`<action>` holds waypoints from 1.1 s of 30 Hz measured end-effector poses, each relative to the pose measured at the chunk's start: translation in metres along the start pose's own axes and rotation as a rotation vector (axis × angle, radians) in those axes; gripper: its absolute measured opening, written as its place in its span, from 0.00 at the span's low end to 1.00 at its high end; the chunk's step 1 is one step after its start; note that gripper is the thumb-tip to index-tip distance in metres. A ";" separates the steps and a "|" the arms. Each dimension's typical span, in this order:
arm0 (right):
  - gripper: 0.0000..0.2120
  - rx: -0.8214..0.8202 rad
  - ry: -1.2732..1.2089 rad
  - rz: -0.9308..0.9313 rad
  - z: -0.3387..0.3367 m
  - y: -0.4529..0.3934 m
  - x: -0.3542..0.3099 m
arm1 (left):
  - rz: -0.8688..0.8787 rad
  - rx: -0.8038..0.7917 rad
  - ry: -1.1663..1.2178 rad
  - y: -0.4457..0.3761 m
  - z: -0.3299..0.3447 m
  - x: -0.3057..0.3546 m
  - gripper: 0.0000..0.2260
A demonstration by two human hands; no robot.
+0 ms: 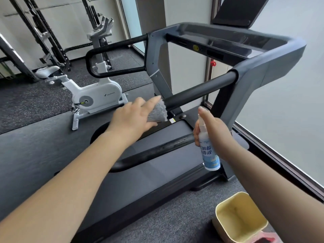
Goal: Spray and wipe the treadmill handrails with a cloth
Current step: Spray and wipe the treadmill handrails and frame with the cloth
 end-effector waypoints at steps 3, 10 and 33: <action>0.28 0.000 -0.023 0.030 0.004 0.012 0.014 | 0.037 0.109 -0.052 0.026 -0.008 -0.017 0.34; 0.28 0.013 -0.011 0.094 -0.002 0.033 0.050 | 0.074 0.512 0.014 0.061 -0.007 0.003 0.31; 0.31 -0.085 0.186 0.172 -0.003 -0.018 0.123 | 0.047 -0.213 -0.046 0.021 0.189 0.106 0.34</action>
Point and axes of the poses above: each hand's wrist, its own y-axis away from the middle knuckle, its own z-axis out of the palm, x = y × z, the point moved 5 cm from there along -y, towards the middle knuckle, and after that the axes turned 14 degrees about x, right-handed, at the moved point
